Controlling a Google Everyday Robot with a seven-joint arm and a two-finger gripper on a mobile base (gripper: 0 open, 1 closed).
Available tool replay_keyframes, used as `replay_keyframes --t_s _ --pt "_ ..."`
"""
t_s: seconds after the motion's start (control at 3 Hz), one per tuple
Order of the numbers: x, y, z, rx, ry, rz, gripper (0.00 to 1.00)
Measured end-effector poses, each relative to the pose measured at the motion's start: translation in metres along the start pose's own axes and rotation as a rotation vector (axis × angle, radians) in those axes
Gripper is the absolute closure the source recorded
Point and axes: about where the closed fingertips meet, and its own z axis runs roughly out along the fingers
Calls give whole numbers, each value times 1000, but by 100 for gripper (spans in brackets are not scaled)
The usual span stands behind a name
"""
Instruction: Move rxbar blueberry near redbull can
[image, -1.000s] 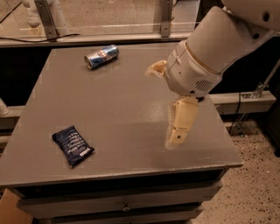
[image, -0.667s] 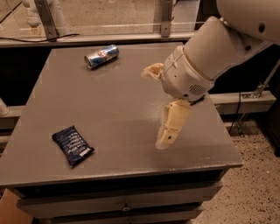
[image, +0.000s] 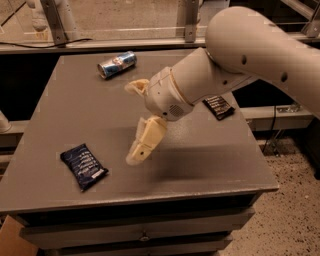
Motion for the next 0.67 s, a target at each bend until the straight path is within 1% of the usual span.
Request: replay_keyframes --t_s 0.33,0.67 --pt "-21 2 40 -31 -111 25 0" --pt "-27 13 75 -55 -186 52 0"
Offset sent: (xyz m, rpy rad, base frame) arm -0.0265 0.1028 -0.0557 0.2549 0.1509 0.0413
